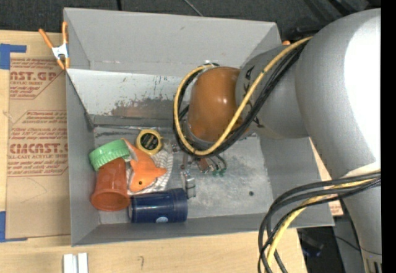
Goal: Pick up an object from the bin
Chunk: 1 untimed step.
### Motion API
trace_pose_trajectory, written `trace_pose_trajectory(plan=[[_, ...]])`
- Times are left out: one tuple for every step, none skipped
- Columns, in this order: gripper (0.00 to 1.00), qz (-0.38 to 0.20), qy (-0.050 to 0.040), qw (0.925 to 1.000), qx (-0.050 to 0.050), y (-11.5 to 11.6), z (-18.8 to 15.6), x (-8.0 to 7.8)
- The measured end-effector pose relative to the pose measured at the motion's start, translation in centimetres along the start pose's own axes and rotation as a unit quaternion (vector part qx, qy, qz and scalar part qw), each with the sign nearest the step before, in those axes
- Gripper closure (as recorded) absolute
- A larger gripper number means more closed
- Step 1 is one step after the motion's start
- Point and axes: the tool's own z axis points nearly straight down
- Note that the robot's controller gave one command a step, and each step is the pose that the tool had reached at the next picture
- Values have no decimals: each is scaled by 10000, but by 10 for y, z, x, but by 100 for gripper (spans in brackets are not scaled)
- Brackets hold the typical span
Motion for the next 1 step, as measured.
trace_pose_trajectory(plan=[[100, 49, -5, 10000, -7, 52, -1, 6]])
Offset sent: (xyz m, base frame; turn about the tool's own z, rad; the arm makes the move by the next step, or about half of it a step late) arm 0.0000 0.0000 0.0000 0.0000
